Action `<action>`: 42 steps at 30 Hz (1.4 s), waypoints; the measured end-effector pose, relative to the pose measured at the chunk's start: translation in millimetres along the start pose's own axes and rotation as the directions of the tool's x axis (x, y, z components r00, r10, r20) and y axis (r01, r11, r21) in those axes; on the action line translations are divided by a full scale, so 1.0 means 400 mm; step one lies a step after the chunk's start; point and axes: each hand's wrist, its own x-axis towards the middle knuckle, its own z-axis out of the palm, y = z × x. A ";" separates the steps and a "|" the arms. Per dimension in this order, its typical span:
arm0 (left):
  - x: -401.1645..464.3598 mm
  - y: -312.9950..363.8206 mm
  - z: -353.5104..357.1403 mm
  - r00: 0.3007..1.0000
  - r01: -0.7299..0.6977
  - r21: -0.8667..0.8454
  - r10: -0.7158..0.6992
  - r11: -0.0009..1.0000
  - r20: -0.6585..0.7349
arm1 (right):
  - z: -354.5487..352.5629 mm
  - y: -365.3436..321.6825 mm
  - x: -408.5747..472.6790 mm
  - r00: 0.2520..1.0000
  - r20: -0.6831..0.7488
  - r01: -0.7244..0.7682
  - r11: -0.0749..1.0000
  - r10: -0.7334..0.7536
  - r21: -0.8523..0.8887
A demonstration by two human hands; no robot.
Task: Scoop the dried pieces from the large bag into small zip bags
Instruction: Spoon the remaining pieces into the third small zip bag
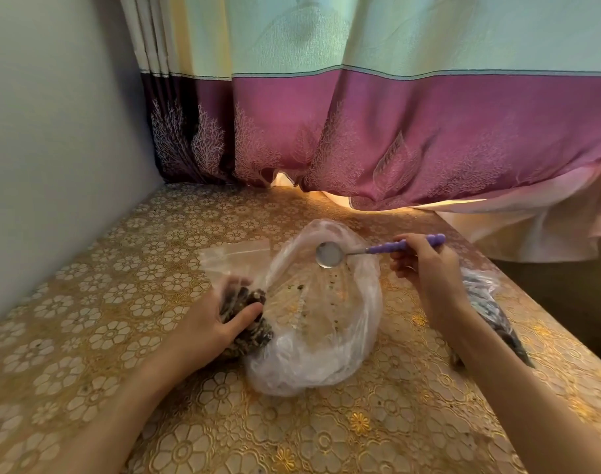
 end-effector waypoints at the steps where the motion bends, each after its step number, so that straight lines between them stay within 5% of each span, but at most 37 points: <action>1: 0.001 -0.002 -0.001 1.000 0.003 -0.006 -0.003 1.000 0.008 | -0.005 0.011 0.002 1.000 -0.019 0.014 0.998 -0.015 -0.062; 6: 0.002 -0.004 -0.003 1.000 0.013 -0.015 -0.012 1.000 0.021 | -0.019 0.053 0.012 0.999 -0.053 -0.020 0.977 0.009 -0.213; 20: 0.002 0.004 0.002 1.000 0.011 -0.027 -0.011 1.000 0.003 | -0.065 0.054 0.021 0.973 -0.001 -0.229 0.972 0.229 -0.048; 32: -0.003 0.014 0.005 1.000 0.005 0.016 -0.005 1.000 -0.010 | -0.083 0.028 -0.019 0.974 0.188 -0.113 0.992 0.123 -0.064; 42: -0.005 0.024 0.004 1.000 0.016 0.009 -0.016 1.000 -0.010 | -0.076 0.043 -0.022 0.971 0.164 -0.170 0.985 0.174 -0.038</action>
